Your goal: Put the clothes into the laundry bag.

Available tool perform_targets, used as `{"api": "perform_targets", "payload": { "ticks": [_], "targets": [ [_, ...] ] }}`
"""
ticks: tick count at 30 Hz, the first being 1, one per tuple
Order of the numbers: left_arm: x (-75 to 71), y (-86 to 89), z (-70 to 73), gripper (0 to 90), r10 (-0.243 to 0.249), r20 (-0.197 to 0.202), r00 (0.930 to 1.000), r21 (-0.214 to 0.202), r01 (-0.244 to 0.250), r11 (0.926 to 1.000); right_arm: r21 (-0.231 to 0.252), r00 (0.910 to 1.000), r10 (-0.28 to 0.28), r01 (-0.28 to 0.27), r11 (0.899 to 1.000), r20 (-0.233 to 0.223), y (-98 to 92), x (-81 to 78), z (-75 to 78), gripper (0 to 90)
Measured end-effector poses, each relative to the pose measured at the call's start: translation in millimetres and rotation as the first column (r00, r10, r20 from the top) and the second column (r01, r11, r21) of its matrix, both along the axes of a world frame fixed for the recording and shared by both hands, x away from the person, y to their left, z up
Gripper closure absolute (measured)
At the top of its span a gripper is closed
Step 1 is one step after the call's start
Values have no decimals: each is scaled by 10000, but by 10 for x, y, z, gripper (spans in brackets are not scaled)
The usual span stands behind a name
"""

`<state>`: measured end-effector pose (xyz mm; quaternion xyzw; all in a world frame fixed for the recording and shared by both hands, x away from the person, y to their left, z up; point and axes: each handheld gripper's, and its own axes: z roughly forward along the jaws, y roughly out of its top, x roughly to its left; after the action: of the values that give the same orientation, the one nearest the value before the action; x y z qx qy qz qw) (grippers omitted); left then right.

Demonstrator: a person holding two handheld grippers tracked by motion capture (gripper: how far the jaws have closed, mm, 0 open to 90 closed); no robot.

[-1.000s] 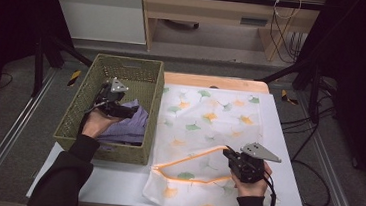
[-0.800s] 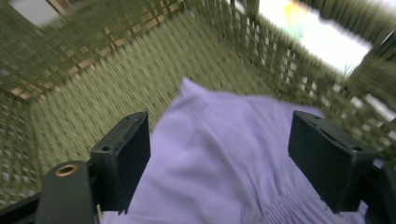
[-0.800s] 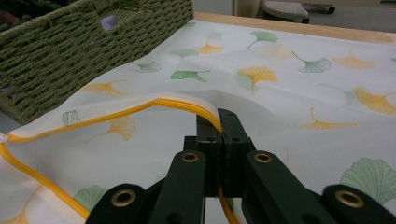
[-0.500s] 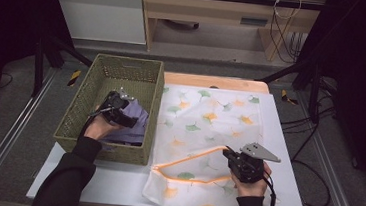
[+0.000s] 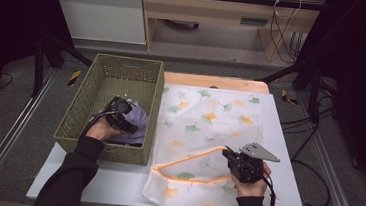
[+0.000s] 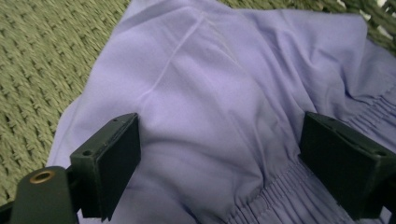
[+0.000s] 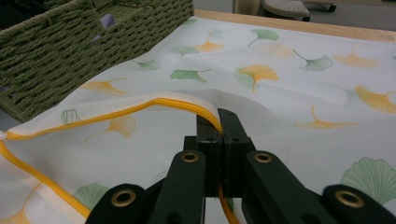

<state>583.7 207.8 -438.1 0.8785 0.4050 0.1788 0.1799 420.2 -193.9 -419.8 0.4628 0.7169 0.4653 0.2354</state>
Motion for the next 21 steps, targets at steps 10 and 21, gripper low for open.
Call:
{"api": "perform_targets", "payload": {
  "ticks": [10,21],
  "targets": [
    [24,-12,-57,235,148,-885,9960,-63,-154,9999,-61,9999,93,-93,9999,-100,10,6,-8,885],
    [8,-9,-16,553,240,-1388,9900,-365,-293,9989,-57,9999,68,-69,10000,-129,-3,8,-4,885]
  ]
}}
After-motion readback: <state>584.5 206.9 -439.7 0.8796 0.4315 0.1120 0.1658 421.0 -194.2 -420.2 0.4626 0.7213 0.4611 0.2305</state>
